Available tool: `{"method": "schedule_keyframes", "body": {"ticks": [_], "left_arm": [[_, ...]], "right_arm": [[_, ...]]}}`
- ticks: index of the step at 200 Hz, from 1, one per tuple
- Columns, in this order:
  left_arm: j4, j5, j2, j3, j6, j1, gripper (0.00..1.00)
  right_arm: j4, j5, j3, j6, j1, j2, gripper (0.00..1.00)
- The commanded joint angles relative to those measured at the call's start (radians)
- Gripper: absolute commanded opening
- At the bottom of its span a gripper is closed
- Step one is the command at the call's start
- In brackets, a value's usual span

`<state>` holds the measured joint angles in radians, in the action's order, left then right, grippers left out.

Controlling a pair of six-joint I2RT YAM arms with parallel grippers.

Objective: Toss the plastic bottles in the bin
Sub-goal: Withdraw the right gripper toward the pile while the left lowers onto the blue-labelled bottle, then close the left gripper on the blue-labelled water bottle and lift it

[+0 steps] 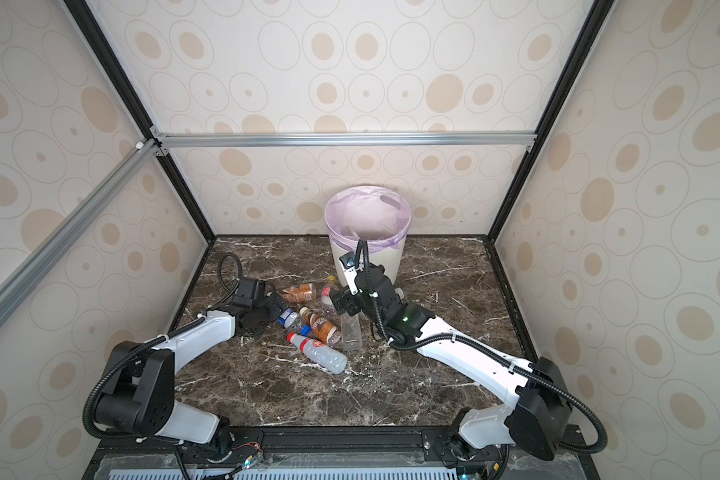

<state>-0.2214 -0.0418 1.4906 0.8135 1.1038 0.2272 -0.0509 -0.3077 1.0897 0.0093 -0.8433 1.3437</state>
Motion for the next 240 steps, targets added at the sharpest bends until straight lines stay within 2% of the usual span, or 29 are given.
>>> {"method": "schedule_keyframes", "body": {"ticks": [1, 99, 182, 224, 240], "left_arm": [[0.013, 0.034, 0.021, 0.012, 0.041, -0.014, 0.98], [0.077, 0.021, 0.082, -0.013, 0.066, -0.019, 0.94], [0.112, 0.008, 0.139, -0.027, 0.065, -0.034, 0.87], [0.136, 0.020, 0.128, -0.043, 0.075, -0.036, 0.77], [0.142, 0.022, 0.125, -0.050, 0.077, -0.037, 0.71]], "right_arm": [[0.041, -0.020, -0.024, 0.000, -0.006, -0.015, 0.99], [0.056, -0.023, -0.057, 0.004, -0.005, -0.017, 0.99], [0.082, -0.041, -0.079, 0.012, -0.006, -0.008, 0.99], [0.088, -0.048, -0.082, 0.007, -0.006, -0.001, 0.99], [0.094, -0.050, -0.084, 0.008, -0.006, 0.003, 0.99]]}}
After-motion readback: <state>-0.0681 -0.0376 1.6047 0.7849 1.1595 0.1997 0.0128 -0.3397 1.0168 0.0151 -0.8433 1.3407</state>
